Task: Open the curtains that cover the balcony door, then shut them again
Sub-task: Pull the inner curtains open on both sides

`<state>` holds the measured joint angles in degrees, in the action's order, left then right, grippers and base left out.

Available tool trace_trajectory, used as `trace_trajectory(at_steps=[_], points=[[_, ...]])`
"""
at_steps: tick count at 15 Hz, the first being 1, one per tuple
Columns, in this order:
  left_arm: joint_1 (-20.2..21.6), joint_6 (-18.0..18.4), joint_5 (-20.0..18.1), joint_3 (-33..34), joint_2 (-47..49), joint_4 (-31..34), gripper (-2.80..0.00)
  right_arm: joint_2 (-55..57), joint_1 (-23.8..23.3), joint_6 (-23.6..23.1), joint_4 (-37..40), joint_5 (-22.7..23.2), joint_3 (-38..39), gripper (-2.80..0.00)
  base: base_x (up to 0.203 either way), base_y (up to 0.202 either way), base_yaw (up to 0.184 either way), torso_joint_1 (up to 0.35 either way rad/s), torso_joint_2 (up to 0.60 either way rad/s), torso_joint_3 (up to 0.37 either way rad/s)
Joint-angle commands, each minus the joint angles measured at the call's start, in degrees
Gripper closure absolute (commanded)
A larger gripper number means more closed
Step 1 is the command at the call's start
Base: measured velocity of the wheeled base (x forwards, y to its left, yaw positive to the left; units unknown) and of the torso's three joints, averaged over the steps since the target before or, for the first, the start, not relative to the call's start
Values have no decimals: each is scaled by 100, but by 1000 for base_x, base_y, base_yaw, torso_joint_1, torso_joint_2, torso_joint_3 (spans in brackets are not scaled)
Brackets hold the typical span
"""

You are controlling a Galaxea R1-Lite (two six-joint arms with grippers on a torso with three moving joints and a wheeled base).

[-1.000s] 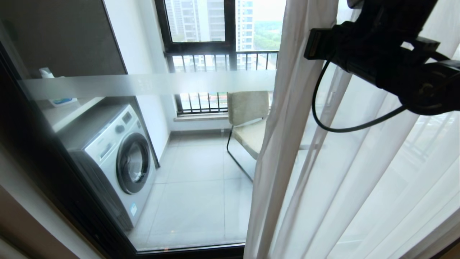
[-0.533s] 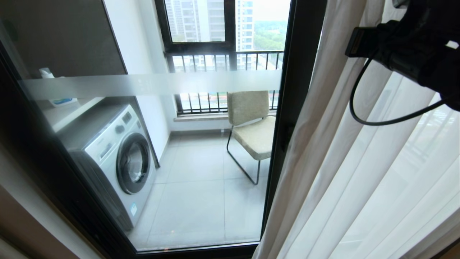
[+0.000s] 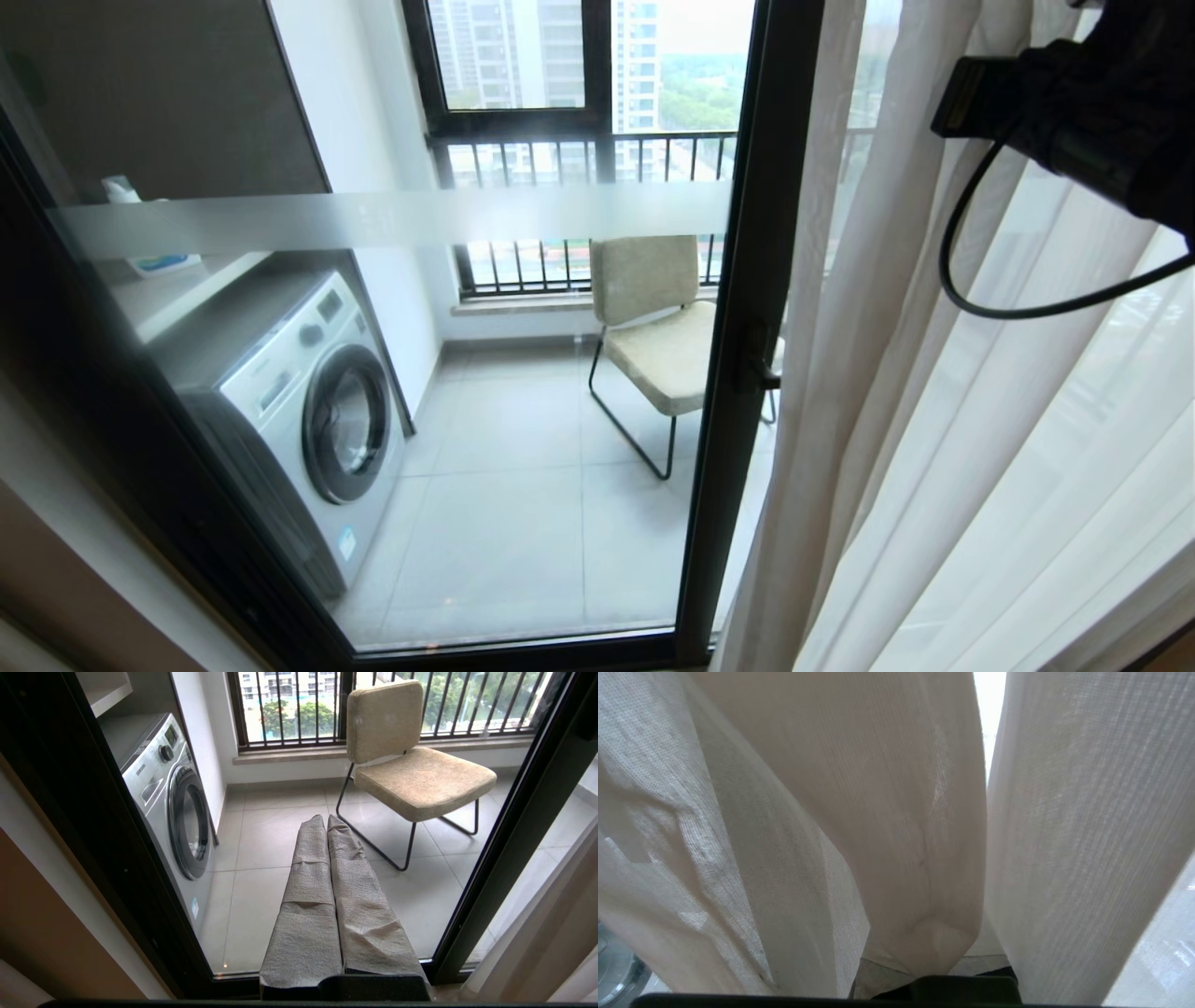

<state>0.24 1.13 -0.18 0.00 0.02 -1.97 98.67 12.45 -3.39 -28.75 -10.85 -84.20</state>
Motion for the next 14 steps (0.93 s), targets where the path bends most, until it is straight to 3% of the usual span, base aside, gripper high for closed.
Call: trace_trajectory(at_steps=[1, 14], points=[[2, 2, 1, 0, -2, -5, 0, -32, 2, -4, -17, -5, 19, 0, 0, 0, 0, 0, 0, 0], [2, 2, 1, 0, -2, -5, 0, -6, -128, 22, -35, -102, 97, 0, 0, 0, 0, 0, 0, 0]])
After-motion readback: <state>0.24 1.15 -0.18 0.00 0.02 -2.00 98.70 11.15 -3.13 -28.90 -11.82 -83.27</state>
